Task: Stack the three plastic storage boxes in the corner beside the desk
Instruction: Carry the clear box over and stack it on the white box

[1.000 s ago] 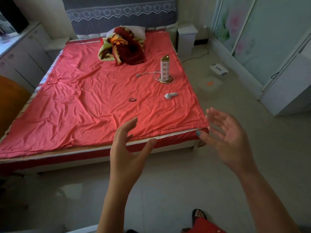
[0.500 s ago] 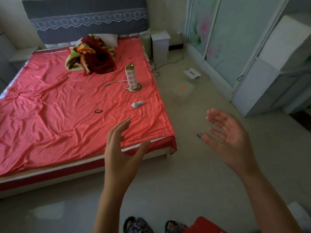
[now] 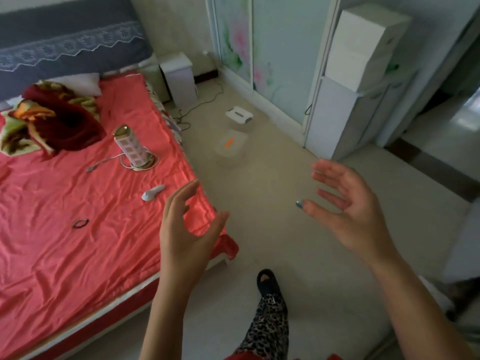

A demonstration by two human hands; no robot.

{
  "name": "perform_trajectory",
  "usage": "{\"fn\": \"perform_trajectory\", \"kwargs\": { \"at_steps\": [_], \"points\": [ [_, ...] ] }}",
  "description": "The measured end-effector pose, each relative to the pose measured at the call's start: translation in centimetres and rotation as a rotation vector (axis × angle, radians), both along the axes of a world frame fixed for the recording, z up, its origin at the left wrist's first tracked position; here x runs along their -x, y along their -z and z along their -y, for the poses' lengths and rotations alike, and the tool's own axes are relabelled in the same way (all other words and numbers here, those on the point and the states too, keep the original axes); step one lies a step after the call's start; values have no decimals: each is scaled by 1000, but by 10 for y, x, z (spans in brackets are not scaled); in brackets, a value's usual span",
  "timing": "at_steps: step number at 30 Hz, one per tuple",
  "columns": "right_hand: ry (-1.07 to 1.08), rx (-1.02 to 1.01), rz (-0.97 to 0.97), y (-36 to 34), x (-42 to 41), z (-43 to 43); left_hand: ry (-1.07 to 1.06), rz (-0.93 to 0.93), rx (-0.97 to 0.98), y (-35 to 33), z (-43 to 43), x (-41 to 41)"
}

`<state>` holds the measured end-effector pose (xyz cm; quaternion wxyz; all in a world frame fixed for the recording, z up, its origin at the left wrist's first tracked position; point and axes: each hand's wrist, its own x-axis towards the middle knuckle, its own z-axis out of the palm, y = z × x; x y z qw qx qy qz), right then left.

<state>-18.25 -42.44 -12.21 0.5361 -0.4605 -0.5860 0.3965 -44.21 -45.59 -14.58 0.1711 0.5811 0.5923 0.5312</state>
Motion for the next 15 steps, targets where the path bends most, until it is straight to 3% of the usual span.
{"fn": "perform_trajectory", "kwargs": {
  "at_steps": [15],
  "points": [
    [-12,-3,104,-14,-53,-254,76,31,-77,-3,-269,-71]
  ]
}}
